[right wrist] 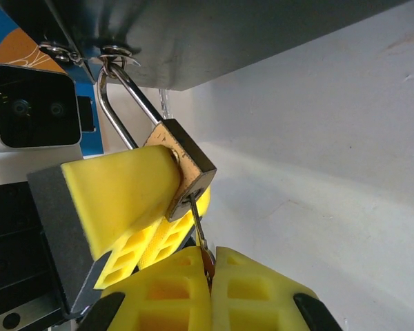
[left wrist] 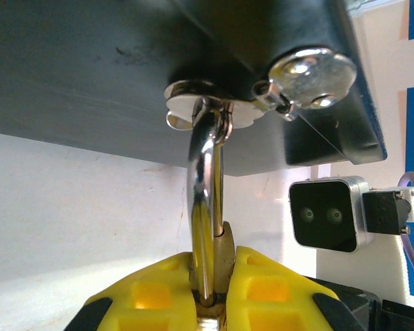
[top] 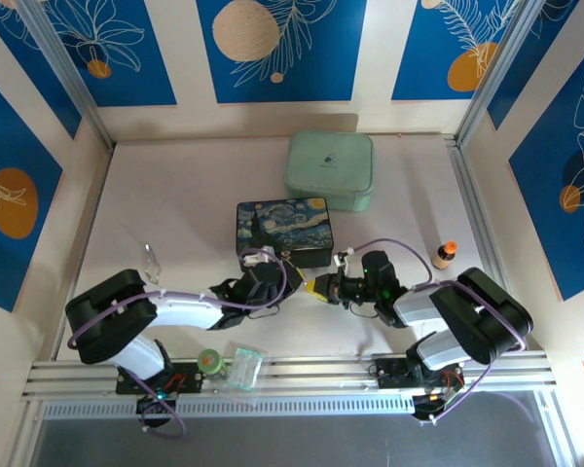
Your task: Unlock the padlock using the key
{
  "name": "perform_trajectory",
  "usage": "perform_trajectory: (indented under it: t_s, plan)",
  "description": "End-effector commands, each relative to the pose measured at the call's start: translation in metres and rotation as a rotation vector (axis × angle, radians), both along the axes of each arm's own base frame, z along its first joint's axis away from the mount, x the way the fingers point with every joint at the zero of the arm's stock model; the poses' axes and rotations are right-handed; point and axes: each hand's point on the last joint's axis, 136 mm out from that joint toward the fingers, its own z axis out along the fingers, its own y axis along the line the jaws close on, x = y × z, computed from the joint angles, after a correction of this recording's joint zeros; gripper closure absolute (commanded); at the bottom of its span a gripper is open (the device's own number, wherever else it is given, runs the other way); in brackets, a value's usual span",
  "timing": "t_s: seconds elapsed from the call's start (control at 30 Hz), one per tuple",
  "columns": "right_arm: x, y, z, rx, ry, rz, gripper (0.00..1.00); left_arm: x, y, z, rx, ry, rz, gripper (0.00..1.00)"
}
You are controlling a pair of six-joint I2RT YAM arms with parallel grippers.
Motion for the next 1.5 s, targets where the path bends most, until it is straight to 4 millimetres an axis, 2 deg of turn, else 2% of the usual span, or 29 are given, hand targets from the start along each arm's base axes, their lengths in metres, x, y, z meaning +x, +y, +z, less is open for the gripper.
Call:
perform_trajectory:
  t_s: [0.0, 0.43, 0.6, 0.7, 0.8, 1.0, 1.23, 1.47]
  plan:
    - [0.007, 0.007, 0.01, 0.02, -0.042, 0.031, 1.0, 0.007, -0.017, 0.031, -0.111, -0.049, -0.021, 1.0]
    - [0.025, 0.002, 0.007, 0.046, -0.031, 0.003, 1.0, 0.003, -0.015, 0.038, -0.145, -0.04, -0.024, 1.0]
    - [0.026, 0.0, 0.002, 0.026, -0.024, -0.032, 1.0, 0.002, -0.017, 0.045, -0.165, -0.038, -0.028, 1.0]
    - [0.023, 0.006, 0.003, 0.0, -0.049, -0.011, 1.0, 0.003, -0.019, 0.045, -0.157, -0.035, -0.032, 1.0]
    - [0.02, 0.013, 0.009, -0.003, -0.085, 0.021, 1.0, 0.004, -0.023, 0.047, -0.17, -0.033, -0.039, 1.0]
    - [0.025, 0.011, 0.022, 0.038, -0.115, 0.027, 1.0, 0.003, -0.025, 0.045, -0.183, -0.027, -0.041, 1.0]
    - [0.033, 0.011, 0.028, 0.113, -0.068, 0.023, 1.0, -0.001, -0.028, 0.051, -0.207, -0.022, -0.064, 1.0]
    - [0.039, 0.002, 0.017, 0.13, 0.025, -0.008, 1.0, -0.002, -0.025, 0.052, -0.221, -0.016, -0.056, 1.0]
